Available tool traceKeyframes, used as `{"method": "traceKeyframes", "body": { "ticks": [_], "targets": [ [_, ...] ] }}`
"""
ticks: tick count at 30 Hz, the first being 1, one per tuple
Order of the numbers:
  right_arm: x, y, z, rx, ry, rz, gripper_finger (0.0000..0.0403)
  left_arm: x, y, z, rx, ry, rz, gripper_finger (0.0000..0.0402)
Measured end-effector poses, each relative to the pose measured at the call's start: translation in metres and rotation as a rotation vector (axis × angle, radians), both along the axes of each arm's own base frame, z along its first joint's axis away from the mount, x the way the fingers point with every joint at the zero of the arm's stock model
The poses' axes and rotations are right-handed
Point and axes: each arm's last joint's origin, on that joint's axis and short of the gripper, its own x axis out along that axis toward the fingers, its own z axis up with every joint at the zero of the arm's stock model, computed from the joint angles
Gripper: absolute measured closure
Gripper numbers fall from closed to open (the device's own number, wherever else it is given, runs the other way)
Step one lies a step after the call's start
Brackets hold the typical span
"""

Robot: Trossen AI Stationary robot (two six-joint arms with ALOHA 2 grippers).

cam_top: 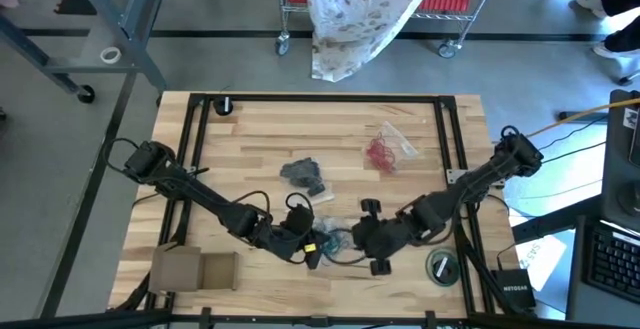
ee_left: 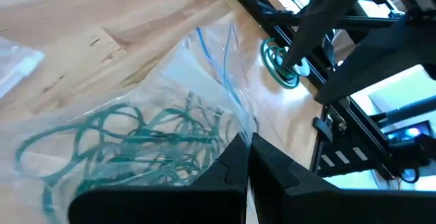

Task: Sort rubber bands
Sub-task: Put the blue rubber band into the transparent zip lock bag

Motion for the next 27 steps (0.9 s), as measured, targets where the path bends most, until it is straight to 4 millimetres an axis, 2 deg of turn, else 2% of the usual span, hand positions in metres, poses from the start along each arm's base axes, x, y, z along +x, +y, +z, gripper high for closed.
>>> {"method": "traceKeyframes", "body": {
  "ticks": [5, 8, 14, 19, 27],
  "targets": [
    [-0.008, 0.010, -0.011, -0.046, 0.016, -0.007, 0.0251, 0.000, 0.000, 0.000, 0.001, 0.005, -0.004, 0.0401],
    [-0.014, 0.012, -0.020, -0.077, 0.018, -0.035, 0.0251, -0.006, 0.000, -0.003, 0.022, 0.069, -0.028, 0.0401],
    [-0.020, 0.009, -0.042, -0.074, 0.039, -0.091, 0.0251, -0.042, 0.013, 0.025, 0.067, 0.226, -0.034, 0.0401],
    [-0.017, 0.010, -0.057, -0.030, -0.063, -0.100, 0.0251, -0.058, 0.019, 0.029, 0.100, 0.313, -0.022, 0.0401],
    [-0.012, 0.004, -0.078, 0.033, -0.210, -0.137, 0.0251, -0.051, 0.010, 0.001, 0.118, 0.390, -0.013, 0.0402]
  ]
}}
